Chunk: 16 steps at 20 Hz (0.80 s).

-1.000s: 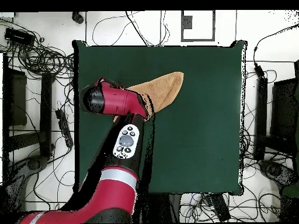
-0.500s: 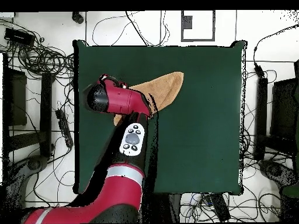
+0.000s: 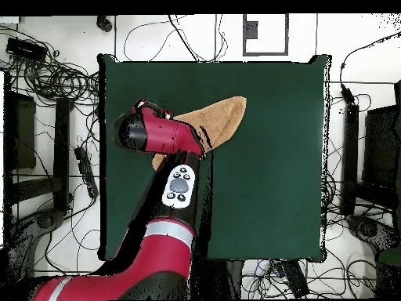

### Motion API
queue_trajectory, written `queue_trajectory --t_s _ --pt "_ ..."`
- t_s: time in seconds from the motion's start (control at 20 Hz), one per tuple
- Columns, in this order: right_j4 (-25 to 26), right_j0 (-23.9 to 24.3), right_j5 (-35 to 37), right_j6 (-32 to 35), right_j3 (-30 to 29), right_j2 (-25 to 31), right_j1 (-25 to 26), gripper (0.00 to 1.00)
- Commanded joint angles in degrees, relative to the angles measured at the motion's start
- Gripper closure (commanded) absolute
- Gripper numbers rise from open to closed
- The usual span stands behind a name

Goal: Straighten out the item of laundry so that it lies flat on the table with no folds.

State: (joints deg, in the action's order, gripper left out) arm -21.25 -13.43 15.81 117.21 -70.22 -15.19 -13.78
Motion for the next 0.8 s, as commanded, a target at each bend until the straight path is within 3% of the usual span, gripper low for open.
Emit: queue_trajectory --t_s 0.05,0.45,0.8 --pt "-2.4 -0.4 -1.7 11.9 -2.5 7.4 5.7 0.00" --pt "-2.3 -1.7 -1.4 13.1 -5.7 6.1 4.6 0.00" --pt "-1.4 0.3 -5.4 12.7 -10.9 9.9 2.9 0.00"
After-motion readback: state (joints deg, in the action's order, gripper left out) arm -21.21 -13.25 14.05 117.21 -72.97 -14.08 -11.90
